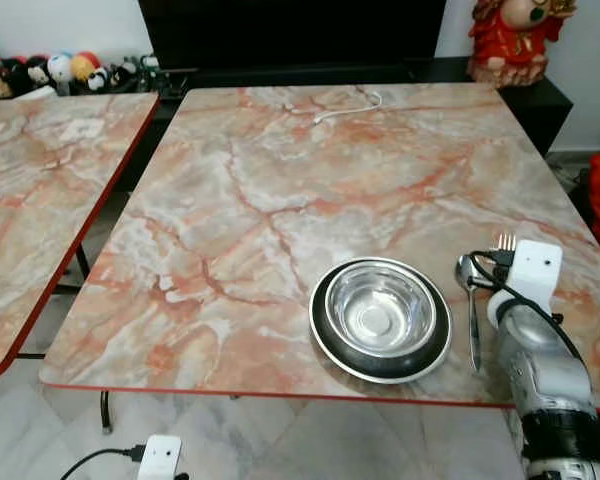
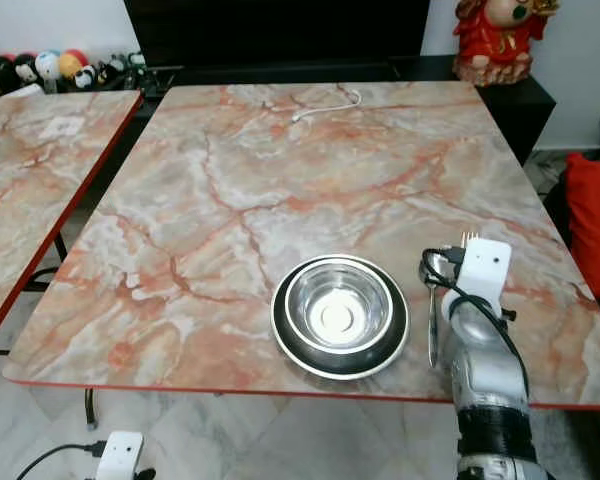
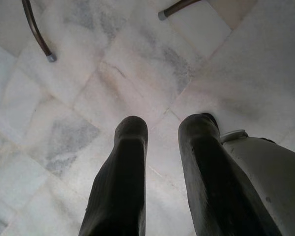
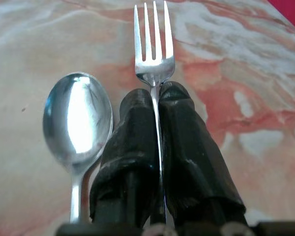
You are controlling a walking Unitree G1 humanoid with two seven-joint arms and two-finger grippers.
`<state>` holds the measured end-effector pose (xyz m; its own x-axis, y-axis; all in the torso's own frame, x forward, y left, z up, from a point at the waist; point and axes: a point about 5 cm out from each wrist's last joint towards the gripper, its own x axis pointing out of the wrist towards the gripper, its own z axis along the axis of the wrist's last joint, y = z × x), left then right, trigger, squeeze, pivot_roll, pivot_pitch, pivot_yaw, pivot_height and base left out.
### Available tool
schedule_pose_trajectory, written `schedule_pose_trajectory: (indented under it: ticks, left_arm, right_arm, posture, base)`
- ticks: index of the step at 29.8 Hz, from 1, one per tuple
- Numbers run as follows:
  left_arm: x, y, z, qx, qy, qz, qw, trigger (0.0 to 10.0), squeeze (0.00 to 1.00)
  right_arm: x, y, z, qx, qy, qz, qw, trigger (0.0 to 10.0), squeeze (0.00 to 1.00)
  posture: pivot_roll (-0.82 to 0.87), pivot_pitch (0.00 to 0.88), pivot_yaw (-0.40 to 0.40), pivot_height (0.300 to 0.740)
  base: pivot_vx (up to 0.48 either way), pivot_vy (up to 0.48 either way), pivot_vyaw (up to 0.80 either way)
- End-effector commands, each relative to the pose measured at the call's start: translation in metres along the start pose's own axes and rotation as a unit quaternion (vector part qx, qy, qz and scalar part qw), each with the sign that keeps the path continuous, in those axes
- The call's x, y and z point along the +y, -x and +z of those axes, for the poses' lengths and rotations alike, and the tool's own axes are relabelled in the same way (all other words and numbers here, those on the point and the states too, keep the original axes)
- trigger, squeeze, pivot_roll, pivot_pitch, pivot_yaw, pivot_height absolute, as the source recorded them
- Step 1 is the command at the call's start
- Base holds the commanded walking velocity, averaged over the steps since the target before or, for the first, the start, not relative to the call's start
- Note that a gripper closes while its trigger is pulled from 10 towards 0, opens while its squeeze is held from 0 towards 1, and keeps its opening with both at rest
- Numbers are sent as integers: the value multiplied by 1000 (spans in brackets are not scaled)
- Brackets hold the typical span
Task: Setting the table
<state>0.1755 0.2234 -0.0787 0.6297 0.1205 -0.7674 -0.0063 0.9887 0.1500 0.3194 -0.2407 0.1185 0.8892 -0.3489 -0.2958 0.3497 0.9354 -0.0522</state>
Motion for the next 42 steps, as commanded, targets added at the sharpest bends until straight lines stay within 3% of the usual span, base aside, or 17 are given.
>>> schedule_pose_trajectory:
  ticks: [1,5,20,42]
  left_arm:
    - [5,1,-5,13,1,4,1000,10000,0]
    - [4,1,-5,12,0,3,1000,10000,0]
    - [7,1,-5,12,-4,5,1000,10000,0]
    - [7,1,-3,9,-2,7,1000,10000,0]
  right_arm:
    - [0,3,-1,1,7,7,1000,10000,0]
    - [-7,3,-8,4,20,1,1000,10000,0]
    - [-4,3,-28,25,30,9,999,10000,0]
    - [-3,-1,-29,16,21,12,1000,10000,0]
  posture:
    - [-103,113,58,740]
    - [-101,112,57,740]
    - [-94,113,67,740]
    - [-90,111,63,740]
  base:
    - [0,0,0]
    - [0,0,0]
    - [0,0,0]
    - [0,0,0]
